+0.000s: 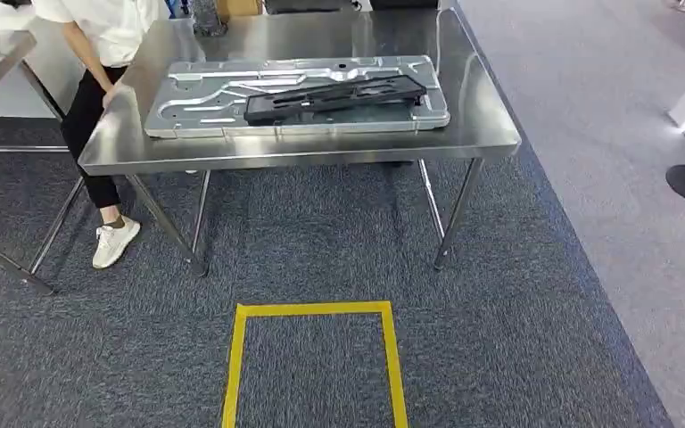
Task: Take the parts from the cabinet and place them on the table.
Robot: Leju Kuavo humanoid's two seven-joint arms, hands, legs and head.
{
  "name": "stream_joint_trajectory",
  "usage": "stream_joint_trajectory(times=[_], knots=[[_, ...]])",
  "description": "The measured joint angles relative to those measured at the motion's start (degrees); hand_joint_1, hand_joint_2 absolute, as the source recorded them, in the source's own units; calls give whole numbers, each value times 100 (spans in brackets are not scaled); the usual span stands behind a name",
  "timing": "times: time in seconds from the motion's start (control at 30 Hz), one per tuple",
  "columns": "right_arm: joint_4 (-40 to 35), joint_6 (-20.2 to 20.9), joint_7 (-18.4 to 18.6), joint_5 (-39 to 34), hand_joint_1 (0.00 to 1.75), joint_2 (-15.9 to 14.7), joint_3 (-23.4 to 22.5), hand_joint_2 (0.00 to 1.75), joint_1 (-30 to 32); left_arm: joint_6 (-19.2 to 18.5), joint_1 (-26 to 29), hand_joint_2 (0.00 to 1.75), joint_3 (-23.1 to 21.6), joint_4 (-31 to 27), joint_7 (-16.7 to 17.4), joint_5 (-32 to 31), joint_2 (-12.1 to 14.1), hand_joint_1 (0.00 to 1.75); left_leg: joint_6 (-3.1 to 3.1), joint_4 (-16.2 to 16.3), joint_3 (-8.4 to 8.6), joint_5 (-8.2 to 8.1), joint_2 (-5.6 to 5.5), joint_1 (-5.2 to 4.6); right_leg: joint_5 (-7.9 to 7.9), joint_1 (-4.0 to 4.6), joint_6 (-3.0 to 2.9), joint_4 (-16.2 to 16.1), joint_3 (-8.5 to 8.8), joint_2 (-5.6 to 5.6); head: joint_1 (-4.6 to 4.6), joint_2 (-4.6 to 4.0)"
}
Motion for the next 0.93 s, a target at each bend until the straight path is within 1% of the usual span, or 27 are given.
stream_joint_trajectory(times=[0.03,0.07,0.1,0.13,0.17,0.2,0.23,0.27,0.3,0.33,0.37,0.4,0.43,0.47,0.5,0.53,0.57,0.6,0.63,0.67,0.7,0.73,0.77,0.8,0.83,0.87,0.93], knots=[[0,4,2,0,0,0,-4,0,0,-7,0,0,0,0,-9,0,0,0,-20,373,-96,-361,0,8,61,8,-16,5,-81,-1,-2,2],[0,13,0,0,0,0,-9,0,4,-15,-6,0,-2,0,-20,-2,0,0,-39,829,-207,-676,0,13,128,22,-24,13,-174,-3,-2,2],[2,17,-7,0,0,0,-15,0,5,-18,-8,0,-2,0,-31,0,0,0,-47,1244,-284,-846,0,16,195,37,-26,28,-270,-4,0,2],[2,17,-17,4,0,0,-22,0,4,-22,-6,0,-2,0,-33,0,0,0,-49,1475,-274,-820,0,17,258,45,-24,46,-370,-3,-2,2],[4,17,-30,7,0,2,-28,0,4,-24,-7,0,-2,0,-39,0,0,0,-40,1453,-157,-651,0,17,314,50,-15,67,-460,1,-2,2],[4,22,-46,9,0,4,-33,0,5,-28,-10,0,-2,0,-48,2,0,0,-25,1199,77,-410,0,16,358,51,0,97,-550,1,-2,2],[7,22,-63,22,0,7,-37,0,4,-33,-17,0,-2,0,-57,2,0,0,-4,780,394,-222,-1,16,396,51,15,131,-625,3,-2,2],[7,22,-74,39,0,7,-37,0,-5,-44,-31,0,-2,0,-70,2,0,0,27,193,819,-169,-7,16,435,50,37,178,-687,6,-2,2],[7,22,-79,46,0,15,-37,0,-7,-48,-49,0,-2,0,-74,2,2,0,59,-303,1166,-332,-18,-2,459,72,65,215,-730,7,-2,2],[7,22,-79,61,0,17,-37,0,-9,-57,-63,0,-2,0,-83,9,0,0,82,-575,1277,-422,-20,-20,500,78,110,235,-754,3,-2,2],[7,22,-81,63,0,17,-39,0,-13,-61,-73,0,-2,0,-83,11,0,0,103,-567,1207,-419,-19,-31,553,72,145,235,-770,-7,-2,2],[7,22,-81,70,0,17,-42,0,-17,-61,-71,0,-2,0,-83,11,-2,0,142,-547,1178,-393,-18,-51,603,54,178,218,-778,-11,-2,2],[7,22,-85,70,0,15,-44,0,-9,-64,-54,0,-2,0,-83,11,-4,0,194,-566,1148,-331,-15,-36,657,70,226,207,-790,-4,0,2],[7,24,-94,70,0,6,-55,0,-3,-64,-56,0,-2,2,-83,11,-26,0,235,-586,1096,-250,13,-2,539,33,249,303,-833,16,-2,2],[7,28,-101,70,0,7,-57,0,-1,-64,-60,0,-2,2,-83,11,-24,0,292,-586,1022,-190,22,-11,221,32,283,493,-907,29,0,2],[7,35,-103,70,0,7,-57,0,4,-64,-64,0,-2,2,-83,11,-24,0,311,-585,948,-131,29,-17,-139,24,306,831,-998,31,-2,2],[9,57,-118,59,0,9,-61,0,5,-61,-63,0,-2,2,-83,11,-24,0,322,-582,862,-68,29,-27,-490,18,334,1293,-1110,32,-2,2],[9,70,-127,55,0,9,-66,0,4,-59,-59,0,-2,2,-83,15,-24,0,322,-576,776,-9,30,-40,-670,9,353,1695,-1201,32,0,2],[11,103,-140,46,0,9,-72,0,4,-46,-57,0,-2,2,-83,13,-24,0,318,-561,691,50,31,-47,-676,-2,366,1981,-1233,31,0,2],[11,114,-153,39,0,9,-81,0,7,-35,-58,0,-2,2,-81,11,-24,0,309,-550,604,88,32,-48,-509,-5,369,2012,-1161,31,-2,2],[11,116,-166,39,0,9,-87,0,9,-7,-58,0,-2,2,-64,11,-24,0,296,-531,524,134,32,-47,-249,-4,360,1855,-998,31,-2,2],[11,120,-170,39,0,9,-87,0,9,6,-58,0,-2,2,-37,11,-24,0,282,-512,452,173,32,-47,-28,-4,342,1512,-741,31,0,2],[9,120,-170,37,0,9,-90,0,6,15,-58,0,-2,2,-17,15,-24,0,265,-488,408,213,30,-47,75,-3,311,984,-373,29,-2,2],[9,120,-179,37,0,4,-90,0,1,15,-58,0,-2,2,-9,15,-31,0,238,-459,366,242,30,-57,-31,13,267,398,54,27,-2,2],[9,122,-197,33,0,4,-90,0,-6,15,-61,0,-2,2,-4,13,-35,0,211,-409,327,263,29,-75,-162,47,222,1,258,27,-2,2],[9,127,-203,26,0,4,-92,0,-14,15,-63,0,-2,2,0,15,-35,0,176,-383,298,301,35,-76,-221,52,185,-70,244,26,0,2],[9,136,-227,6,0,4,-96,0,0,15,-65,0,-2,2,17,15,-35,0,111,-402,280,364,43,-60,-179,67,116,-52,193,32,-2,2]])
